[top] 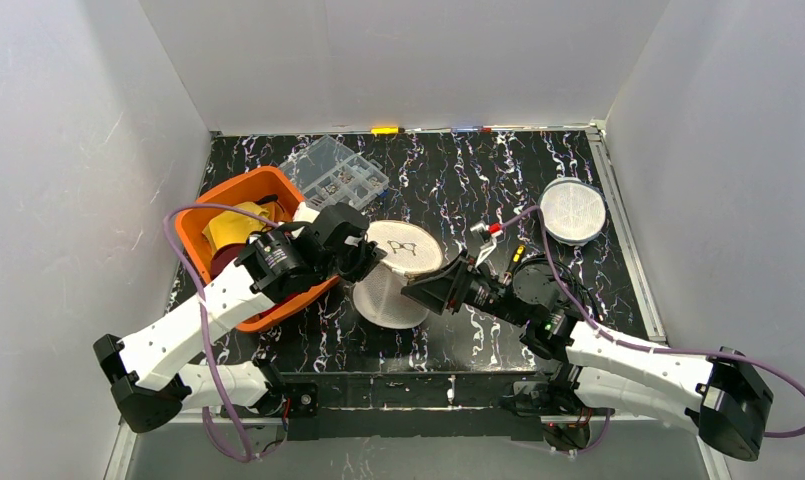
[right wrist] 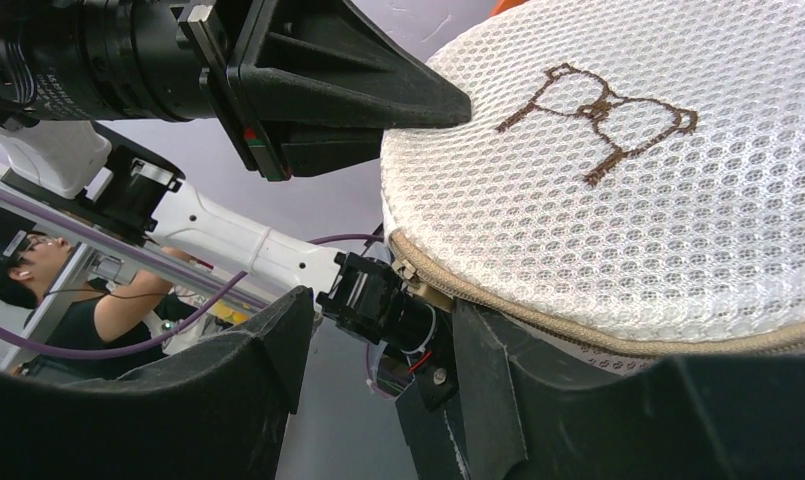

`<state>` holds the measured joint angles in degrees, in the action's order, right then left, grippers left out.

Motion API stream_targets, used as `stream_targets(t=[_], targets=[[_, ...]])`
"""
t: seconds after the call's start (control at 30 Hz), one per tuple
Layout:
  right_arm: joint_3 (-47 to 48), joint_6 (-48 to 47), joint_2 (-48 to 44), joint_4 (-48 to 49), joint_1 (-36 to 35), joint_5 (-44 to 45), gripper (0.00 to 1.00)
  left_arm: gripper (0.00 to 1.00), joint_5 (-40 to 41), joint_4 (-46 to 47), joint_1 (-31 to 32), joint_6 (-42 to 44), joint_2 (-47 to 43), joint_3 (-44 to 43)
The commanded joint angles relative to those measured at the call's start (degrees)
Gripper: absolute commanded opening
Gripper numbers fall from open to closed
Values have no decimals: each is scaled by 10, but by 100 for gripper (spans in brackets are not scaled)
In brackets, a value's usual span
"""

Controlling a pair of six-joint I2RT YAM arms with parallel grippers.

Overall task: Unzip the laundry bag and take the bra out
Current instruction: Unzip the laundry bag at the center of the board.

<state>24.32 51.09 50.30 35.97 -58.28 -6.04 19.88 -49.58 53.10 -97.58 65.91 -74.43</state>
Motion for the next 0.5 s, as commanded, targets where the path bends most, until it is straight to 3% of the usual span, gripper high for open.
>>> stream_targets(t=[0.0,0.47], targets=[[-4,-3,-6,51,-7,15,60,0,9,3,2,-3,-19,6],[-10,-7,-5,67,-15,16,52,0,14,2,2,-3,-19,9]])
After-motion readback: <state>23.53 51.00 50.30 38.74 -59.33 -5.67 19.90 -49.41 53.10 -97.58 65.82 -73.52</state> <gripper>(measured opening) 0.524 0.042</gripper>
